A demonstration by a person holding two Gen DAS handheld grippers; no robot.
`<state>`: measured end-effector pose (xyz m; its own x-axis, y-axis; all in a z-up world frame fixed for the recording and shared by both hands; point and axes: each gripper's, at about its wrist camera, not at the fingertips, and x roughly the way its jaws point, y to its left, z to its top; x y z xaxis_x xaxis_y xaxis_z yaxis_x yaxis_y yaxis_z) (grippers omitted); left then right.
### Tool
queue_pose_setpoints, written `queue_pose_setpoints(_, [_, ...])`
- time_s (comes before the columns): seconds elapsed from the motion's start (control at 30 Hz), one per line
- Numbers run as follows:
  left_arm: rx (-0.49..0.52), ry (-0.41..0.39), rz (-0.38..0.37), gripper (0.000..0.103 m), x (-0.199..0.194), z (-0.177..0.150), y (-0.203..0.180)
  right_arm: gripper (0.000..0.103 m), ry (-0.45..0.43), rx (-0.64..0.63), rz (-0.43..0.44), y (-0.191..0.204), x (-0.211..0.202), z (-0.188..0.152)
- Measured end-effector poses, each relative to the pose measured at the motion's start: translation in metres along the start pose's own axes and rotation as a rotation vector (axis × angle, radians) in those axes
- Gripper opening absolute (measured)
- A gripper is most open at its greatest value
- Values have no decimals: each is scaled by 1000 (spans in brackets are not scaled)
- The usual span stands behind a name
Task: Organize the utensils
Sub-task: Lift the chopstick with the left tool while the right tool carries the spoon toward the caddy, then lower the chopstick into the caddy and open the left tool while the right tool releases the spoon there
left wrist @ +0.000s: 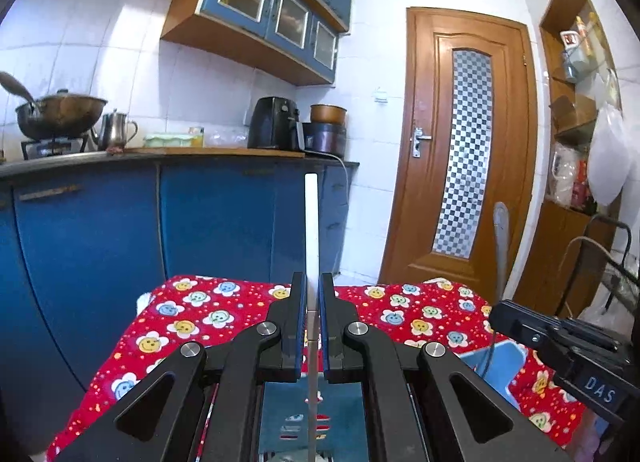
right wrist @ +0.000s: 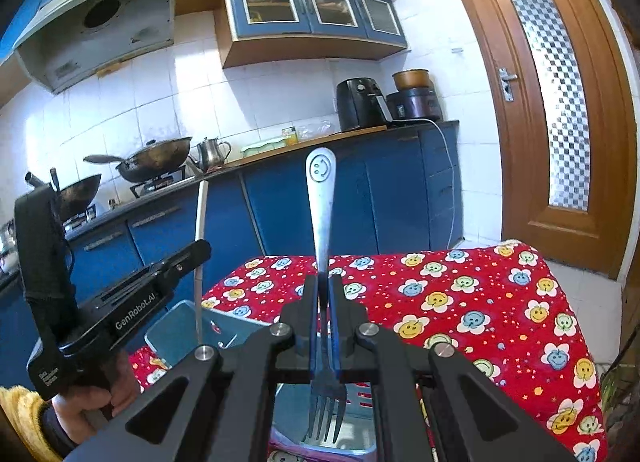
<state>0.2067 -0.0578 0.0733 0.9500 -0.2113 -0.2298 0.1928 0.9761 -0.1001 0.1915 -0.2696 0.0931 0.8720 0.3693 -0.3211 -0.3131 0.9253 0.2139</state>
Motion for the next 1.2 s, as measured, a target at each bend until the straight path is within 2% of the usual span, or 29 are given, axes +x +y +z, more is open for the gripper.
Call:
queue_pose_setpoints(0.23, [33, 24, -6, 6, -6, -10, -5, 7, 30, -49, -27, 5, 2, -10])
queue_pose_setpoints(0.4, [47, 72, -36, 8, -7, -16, -7, 7, 66, -56, -48, 7, 2, -15])
queue_pose_setpoints(0.47, [49, 85, -40, 19, -11, -17, -7, 7, 68, -42, -47, 7, 0, -14])
queue_pose_setpoints(0.57, [42, 92, -25, 28, -16, -18, -6, 15, 65, -21, -38, 8, -5, -11])
queue_pose_setpoints(0.63, [27, 104, -31, 29, -20, -17, -3, 21, 54, -20, -42, 10, -12, -9])
queue_pose_setpoints(0.73, [13, 121, -41, 29, -27, -15, -2, 23, 40, -15, -42, 13, -23, -6])
queue_pose_setpoints(0.97, [31, 134, -33, 31, -56, -12, 0, 24, 44, 21, -53, 19, -53, -4])
queue_pose_setpoints(1.2, [41, 199, -50, 31, -86, -15, 5, 24, 85, 62, -79, 24, -82, -11])
